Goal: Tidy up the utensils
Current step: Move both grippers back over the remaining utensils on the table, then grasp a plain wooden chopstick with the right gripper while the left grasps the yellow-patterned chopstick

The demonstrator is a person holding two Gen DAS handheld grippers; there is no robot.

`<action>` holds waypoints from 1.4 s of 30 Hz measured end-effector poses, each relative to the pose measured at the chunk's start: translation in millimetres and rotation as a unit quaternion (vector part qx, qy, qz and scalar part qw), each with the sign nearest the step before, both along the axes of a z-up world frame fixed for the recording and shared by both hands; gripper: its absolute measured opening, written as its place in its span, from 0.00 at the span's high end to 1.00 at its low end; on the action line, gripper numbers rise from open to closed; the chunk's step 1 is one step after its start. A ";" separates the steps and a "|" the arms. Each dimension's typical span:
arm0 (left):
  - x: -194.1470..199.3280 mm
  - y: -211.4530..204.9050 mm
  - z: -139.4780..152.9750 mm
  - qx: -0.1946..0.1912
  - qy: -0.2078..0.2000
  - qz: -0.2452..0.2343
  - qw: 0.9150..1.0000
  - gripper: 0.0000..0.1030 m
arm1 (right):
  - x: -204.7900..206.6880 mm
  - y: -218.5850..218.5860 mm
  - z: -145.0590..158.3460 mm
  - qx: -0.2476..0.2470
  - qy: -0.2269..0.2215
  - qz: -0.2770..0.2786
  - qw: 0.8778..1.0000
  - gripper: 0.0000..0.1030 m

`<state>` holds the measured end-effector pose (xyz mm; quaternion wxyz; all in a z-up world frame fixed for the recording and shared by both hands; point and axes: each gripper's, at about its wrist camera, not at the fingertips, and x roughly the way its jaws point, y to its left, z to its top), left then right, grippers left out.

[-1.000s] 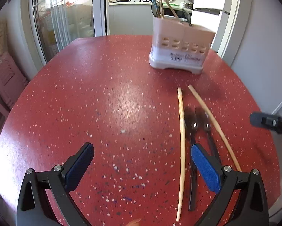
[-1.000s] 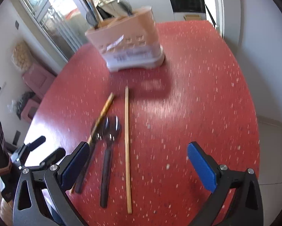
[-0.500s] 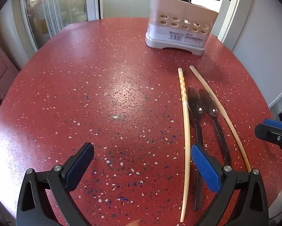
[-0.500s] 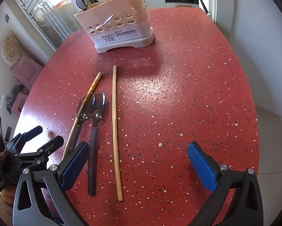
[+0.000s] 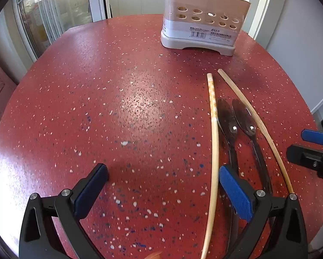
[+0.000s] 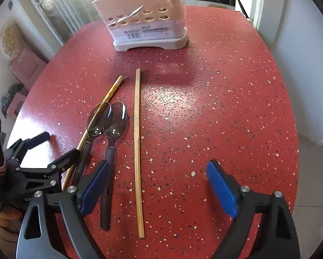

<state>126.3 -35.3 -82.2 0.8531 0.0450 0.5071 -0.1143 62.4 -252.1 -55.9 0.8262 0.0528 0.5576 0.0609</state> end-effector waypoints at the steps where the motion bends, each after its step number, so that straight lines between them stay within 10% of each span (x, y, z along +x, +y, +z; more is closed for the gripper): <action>1: 0.8 -0.4 -0.1 0.004 0.000 -0.001 1.000 0.00 | 2.8 2.3 -1.1 -0.006 0.003 0.003 1.000 0.24; 21: 55.6 -18.2 2.1 0.029 0.026 -0.073 0.997 0.00 | 91.1 45.0 -13.4 -0.088 0.088 0.069 0.990 0.58; 28: 56.2 -24.4 6.2 0.027 0.025 -0.100 0.994 0.00 | 100.4 46.2 -12.6 -0.083 0.093 0.074 0.989 0.93; 42: 61.4 -50.8 15.2 0.039 0.047 -0.151 0.987 0.22 | 74.8 12.1 -7.2 0.003 0.055 0.047 0.997 0.94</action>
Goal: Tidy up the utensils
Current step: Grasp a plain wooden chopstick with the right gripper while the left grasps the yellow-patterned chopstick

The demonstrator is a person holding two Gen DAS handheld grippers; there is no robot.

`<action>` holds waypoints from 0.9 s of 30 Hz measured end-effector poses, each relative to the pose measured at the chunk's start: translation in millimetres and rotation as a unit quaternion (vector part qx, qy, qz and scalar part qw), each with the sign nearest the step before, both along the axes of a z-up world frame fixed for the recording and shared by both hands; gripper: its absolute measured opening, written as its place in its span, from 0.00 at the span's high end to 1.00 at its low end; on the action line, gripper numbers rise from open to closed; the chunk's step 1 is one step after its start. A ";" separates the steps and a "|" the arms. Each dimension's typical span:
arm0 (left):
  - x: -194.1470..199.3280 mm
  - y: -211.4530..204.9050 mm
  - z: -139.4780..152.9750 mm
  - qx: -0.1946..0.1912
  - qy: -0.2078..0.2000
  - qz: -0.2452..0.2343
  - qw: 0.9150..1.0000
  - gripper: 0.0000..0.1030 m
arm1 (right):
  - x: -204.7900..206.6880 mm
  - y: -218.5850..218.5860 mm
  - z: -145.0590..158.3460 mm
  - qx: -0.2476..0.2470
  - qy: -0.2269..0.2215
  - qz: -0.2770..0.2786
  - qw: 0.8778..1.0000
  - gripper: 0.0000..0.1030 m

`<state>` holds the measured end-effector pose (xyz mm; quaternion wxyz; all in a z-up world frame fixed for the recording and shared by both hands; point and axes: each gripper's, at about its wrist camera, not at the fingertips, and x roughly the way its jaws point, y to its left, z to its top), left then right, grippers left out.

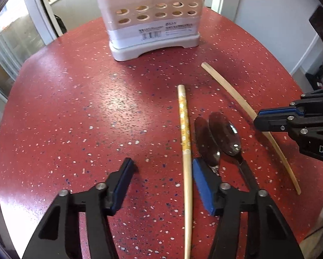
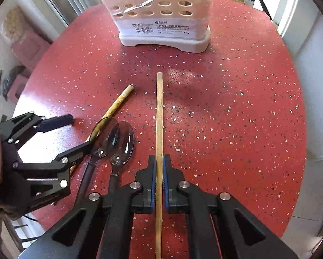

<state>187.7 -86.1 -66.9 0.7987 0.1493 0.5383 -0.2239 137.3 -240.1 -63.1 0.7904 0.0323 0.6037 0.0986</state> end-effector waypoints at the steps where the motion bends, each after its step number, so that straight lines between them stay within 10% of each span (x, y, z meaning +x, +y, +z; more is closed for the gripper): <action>1: 1.5 -2.5 0.5 0.005 0.003 -0.005 1.000 0.22 | -1.6 -2.4 0.4 0.004 -0.001 -0.001 1.000 0.94; 9: 3.9 -14.3 1.8 0.019 0.017 -0.031 0.999 0.37 | -24.3 -17.6 9.4 0.026 -0.010 -0.006 1.000 0.94; 13: 1.7 -20.0 3.1 0.013 0.019 -0.040 0.999 0.66 | -32.8 -17.4 15.9 0.033 -0.019 -0.014 0.999 0.94; 27: -43.2 17.9 41.0 -0.090 -0.088 0.070 0.990 0.65 | -61.7 -36.9 52.2 0.074 -0.087 -0.034 0.993 0.94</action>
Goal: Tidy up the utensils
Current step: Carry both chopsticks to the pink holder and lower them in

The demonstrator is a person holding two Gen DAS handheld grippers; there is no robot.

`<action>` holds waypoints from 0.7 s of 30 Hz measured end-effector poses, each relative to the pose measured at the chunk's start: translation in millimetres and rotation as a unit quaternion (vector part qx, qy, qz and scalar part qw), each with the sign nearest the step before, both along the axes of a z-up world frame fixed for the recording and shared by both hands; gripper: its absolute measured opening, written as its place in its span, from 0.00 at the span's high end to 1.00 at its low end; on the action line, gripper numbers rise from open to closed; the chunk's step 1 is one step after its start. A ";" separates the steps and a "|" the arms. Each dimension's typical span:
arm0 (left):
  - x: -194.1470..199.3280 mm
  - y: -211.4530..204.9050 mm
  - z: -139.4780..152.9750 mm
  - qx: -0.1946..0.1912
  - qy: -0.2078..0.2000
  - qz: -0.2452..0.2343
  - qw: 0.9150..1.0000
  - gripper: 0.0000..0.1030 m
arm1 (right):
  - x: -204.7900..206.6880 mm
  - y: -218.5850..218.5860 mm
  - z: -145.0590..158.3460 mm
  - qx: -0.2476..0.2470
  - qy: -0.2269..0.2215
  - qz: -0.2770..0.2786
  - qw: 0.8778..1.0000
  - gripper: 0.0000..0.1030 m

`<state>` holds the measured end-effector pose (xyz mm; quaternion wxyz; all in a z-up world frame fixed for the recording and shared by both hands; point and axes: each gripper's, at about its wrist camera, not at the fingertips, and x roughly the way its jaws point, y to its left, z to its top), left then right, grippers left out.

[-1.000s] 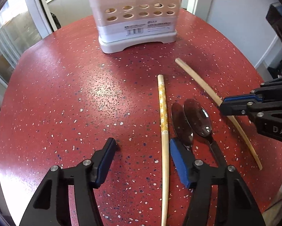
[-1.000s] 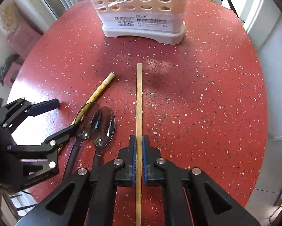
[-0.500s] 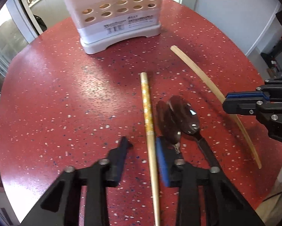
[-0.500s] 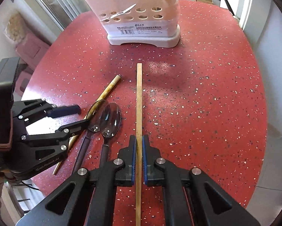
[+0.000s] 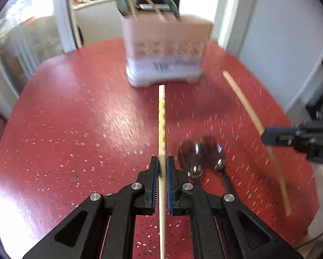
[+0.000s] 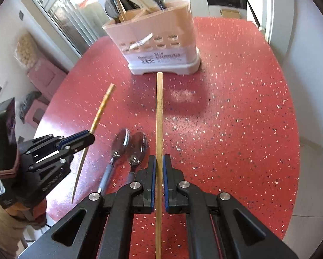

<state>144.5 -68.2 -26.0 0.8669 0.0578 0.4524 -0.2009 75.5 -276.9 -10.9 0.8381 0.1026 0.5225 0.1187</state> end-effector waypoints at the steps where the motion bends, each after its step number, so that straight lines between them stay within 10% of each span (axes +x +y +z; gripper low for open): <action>1: -2.4 4.2 6.6 -0.016 -0.009 0.010 1.000 0.65 | 0.1 0.4 2.2 0.000 -0.006 0.000 1.000 0.94; 21: 35.7 42.9 116.9 -0.162 -0.154 0.105 0.969 0.65 | 35.9 -18.8 105.3 0.040 -0.170 -0.029 0.984 0.94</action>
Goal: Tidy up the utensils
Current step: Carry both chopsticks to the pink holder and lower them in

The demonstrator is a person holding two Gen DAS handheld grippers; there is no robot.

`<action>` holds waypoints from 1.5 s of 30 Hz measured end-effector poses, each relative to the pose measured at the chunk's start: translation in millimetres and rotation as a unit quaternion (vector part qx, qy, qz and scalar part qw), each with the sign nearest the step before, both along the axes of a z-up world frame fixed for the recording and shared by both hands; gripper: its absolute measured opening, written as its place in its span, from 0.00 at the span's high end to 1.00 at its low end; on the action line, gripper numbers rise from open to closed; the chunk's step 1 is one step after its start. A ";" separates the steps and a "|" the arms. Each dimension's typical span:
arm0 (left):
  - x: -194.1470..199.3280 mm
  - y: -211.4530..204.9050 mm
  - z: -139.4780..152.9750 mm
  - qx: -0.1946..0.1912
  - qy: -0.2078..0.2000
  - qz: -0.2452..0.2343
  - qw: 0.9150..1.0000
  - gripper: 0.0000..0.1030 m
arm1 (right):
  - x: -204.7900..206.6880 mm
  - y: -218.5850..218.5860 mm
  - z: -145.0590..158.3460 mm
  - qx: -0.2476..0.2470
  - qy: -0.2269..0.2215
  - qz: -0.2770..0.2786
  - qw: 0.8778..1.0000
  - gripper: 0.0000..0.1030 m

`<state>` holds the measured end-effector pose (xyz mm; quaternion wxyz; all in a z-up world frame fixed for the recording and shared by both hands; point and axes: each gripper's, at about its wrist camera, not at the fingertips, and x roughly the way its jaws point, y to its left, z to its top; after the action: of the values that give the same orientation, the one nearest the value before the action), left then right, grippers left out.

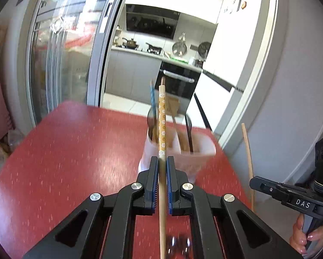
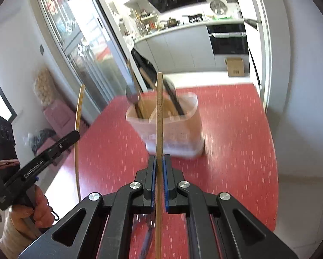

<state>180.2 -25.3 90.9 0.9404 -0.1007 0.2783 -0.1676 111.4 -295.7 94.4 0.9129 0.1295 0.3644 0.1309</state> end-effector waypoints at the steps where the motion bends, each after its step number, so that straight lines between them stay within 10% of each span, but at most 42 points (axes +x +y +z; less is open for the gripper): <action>1: 8.3 -2.8 4.3 -0.002 -0.005 0.000 1.000 0.65 | 6.9 -0.5 6.4 0.001 -0.007 -0.001 1.000 0.94; 24: 165.8 -49.5 18.8 -0.029 -0.073 0.036 0.996 0.65 | 172.4 -14.9 22.7 0.007 -0.104 -0.035 0.994 0.94; 45: 157.7 -59.4 -14.7 -0.007 -0.117 0.069 0.991 0.65 | 182.8 20.7 -18.4 -0.100 -0.181 -0.009 0.978 0.94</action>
<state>337.9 -84.7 76.2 0.9751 -0.1061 0.1574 -0.1149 294.2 -275.0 76.0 0.9731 0.0155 0.2034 0.1067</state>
